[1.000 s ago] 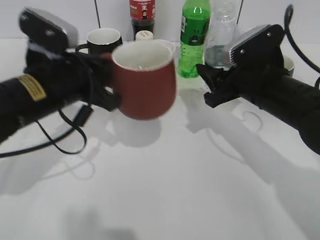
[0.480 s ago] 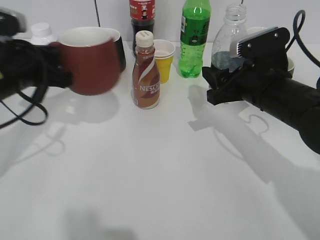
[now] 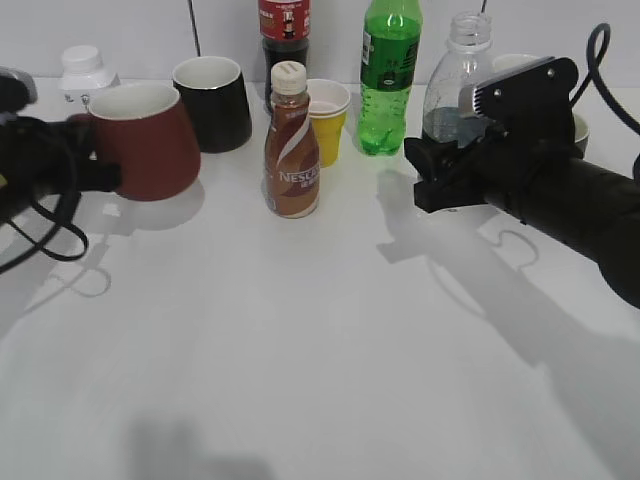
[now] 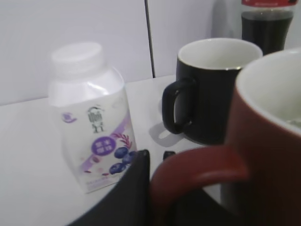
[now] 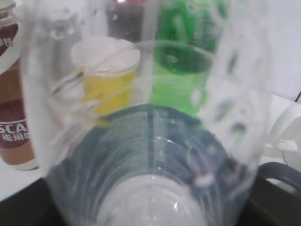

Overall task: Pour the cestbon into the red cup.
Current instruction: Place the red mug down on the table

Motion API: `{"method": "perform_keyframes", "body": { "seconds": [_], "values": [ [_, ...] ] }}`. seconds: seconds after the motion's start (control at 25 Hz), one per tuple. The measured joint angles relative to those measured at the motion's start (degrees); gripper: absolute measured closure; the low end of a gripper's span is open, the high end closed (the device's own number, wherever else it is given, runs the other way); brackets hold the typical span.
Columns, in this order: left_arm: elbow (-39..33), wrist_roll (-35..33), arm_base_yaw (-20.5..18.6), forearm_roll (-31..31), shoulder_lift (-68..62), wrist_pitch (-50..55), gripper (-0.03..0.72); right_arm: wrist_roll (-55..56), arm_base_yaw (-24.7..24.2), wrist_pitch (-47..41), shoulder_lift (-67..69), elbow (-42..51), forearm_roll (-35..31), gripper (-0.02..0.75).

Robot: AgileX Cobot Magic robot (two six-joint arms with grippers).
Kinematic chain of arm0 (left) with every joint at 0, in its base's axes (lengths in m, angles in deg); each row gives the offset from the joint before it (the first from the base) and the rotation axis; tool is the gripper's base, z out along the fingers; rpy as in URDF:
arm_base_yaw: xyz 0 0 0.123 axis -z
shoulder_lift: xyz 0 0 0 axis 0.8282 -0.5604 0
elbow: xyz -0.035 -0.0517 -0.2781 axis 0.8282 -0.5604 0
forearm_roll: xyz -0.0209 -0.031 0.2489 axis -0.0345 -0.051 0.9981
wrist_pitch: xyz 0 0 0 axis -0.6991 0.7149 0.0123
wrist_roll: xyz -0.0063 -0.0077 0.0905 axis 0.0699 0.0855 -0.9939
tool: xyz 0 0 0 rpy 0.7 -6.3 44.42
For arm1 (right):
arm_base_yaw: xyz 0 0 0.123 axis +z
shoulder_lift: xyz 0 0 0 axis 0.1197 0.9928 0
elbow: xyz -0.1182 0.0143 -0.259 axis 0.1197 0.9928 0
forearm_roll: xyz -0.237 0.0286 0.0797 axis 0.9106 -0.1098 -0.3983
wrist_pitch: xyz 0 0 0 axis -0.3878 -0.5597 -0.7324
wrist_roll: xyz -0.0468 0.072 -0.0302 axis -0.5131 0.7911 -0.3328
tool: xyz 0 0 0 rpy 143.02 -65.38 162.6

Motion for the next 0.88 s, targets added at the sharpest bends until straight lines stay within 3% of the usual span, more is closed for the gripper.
{"method": "perform_keyframes", "body": {
  "seconds": [0.44, 0.88],
  "values": [
    [7.74, 0.0, 0.0, 0.13, -12.69, -4.47, 0.642, 0.06, 0.0, -0.17, 0.0, 0.0, 2.06, 0.279],
    [8.89, -3.91, 0.0, 0.13, -14.34, -4.62, 0.642, 0.8, 0.0, -0.23, 0.0, 0.0, 2.25, 0.279]
  ]
}}
